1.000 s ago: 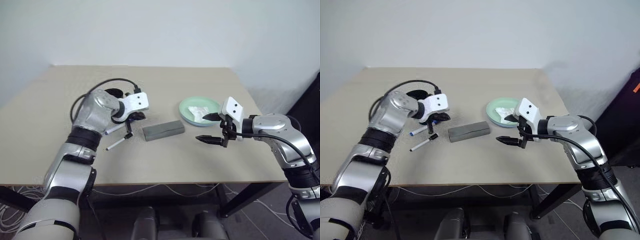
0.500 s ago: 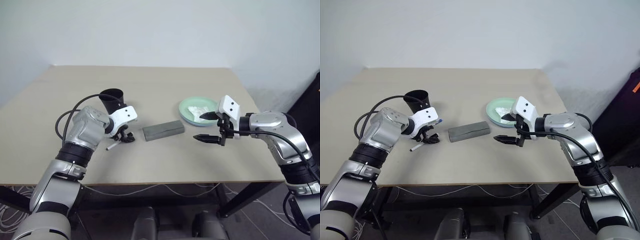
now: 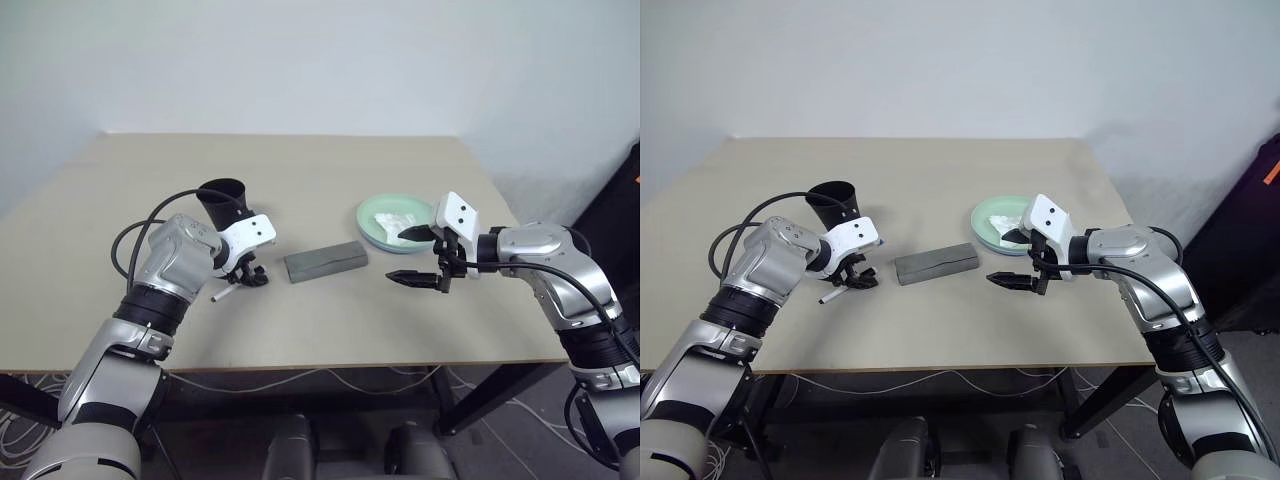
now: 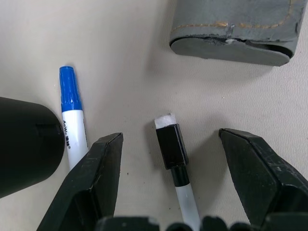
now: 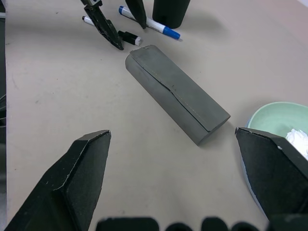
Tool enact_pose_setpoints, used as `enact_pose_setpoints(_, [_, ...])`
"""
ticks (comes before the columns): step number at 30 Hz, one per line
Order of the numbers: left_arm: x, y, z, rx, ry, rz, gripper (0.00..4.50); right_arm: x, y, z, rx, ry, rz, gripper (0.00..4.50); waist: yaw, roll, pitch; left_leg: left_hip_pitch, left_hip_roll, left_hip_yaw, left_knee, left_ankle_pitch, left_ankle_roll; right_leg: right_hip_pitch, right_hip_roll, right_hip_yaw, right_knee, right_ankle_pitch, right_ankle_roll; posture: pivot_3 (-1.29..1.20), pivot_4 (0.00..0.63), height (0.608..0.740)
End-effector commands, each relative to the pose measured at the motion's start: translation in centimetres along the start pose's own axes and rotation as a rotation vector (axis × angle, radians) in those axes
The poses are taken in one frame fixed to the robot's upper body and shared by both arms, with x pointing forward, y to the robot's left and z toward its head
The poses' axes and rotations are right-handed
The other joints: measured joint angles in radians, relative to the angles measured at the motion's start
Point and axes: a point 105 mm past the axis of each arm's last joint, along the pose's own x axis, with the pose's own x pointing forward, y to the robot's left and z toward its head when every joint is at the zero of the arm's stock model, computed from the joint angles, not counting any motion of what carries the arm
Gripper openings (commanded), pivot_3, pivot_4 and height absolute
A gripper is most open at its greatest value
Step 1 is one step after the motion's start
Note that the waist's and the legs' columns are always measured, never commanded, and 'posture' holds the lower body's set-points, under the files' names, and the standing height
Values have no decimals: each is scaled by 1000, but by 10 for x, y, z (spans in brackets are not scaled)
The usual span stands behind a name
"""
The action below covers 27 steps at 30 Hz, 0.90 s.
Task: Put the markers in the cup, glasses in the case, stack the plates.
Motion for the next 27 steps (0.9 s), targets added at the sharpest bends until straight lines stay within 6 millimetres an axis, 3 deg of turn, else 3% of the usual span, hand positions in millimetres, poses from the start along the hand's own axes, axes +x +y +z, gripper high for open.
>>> enact_pose_setpoints(1, [5,-2,-23,-72,93,-14,3429,-6,-6,13,-45,-22,-27,4500,-1,1,-1,0,0,0,0,0,0,0,0,0,0,0,0,0,0,649])
enact_pose_setpoints(11, [0,6,-32,-238,106,-34,3429,-4,-6,13,-45,-23,-29,4500,-6,1,-1,3,2,1,-3,0,0,0,0,0,0,0,0,0,0,649])
enact_pose_setpoints(14, [-1,7,-34,-285,104,-54,2887,-4,-6,13,-46,-24,-29,4500,-6,1,-1,3,2,1,-4,0,0,0,0,0,0,0,0,0,0,649])
enact_pose_setpoints(22, [-4,16,-41,-338,114,-66,259,-3,-7,14,-49,-25,-34,4500,-6,1,-1,6,2,2,-5,0,0,1,0,0,0,0,-1,0,0,649])
enact_pose_setpoints(27, [-3,20,-45,-321,122,-60,117,-3,-6,13,-49,-26,-34,4500,-6,1,-1,8,3,3,-5,0,0,2,0,0,0,1,-1,0,0,649])
